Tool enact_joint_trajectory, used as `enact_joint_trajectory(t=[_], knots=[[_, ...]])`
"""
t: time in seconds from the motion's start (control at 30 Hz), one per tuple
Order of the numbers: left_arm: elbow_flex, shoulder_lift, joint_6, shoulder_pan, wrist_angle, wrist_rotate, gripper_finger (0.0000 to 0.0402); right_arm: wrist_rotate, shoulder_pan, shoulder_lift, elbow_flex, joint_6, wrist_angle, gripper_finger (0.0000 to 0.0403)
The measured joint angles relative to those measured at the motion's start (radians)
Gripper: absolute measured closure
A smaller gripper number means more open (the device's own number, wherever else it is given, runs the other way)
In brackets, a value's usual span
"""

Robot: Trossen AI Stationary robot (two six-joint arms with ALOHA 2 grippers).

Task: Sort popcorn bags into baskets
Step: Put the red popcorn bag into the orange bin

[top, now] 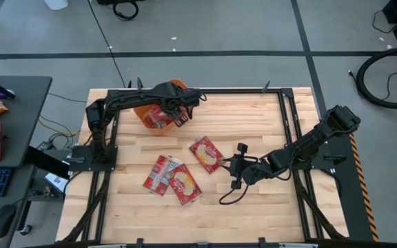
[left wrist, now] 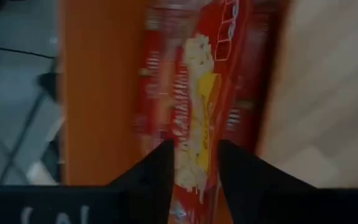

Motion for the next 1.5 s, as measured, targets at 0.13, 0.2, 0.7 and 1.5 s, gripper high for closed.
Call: enact_joint_trajectory(t=[0.13,0.2,0.7,1.5], knots=[[0.0,0.0,0.045,-0.001,0.039,0.101,0.0261,0.0,0.0,0.0,0.0,0.0,0.0,0.0292],[0.0,0.0,0.052,-0.003,0.039,0.13,0.026,0.0,0.0,0.0,0.0,0.0,0.0,0.0292],[-0.001,0.0,0.175,-0.03,0.119,0.209,0.026,0.0,0.0,0.0,0.0,0.0,0.004,0.0292],[-0.292,0.0,0.271,0.18,0.324,0.267,0.026,-0.029,0.0,0.0,0.0,-0.009,0.008,0.0292]])
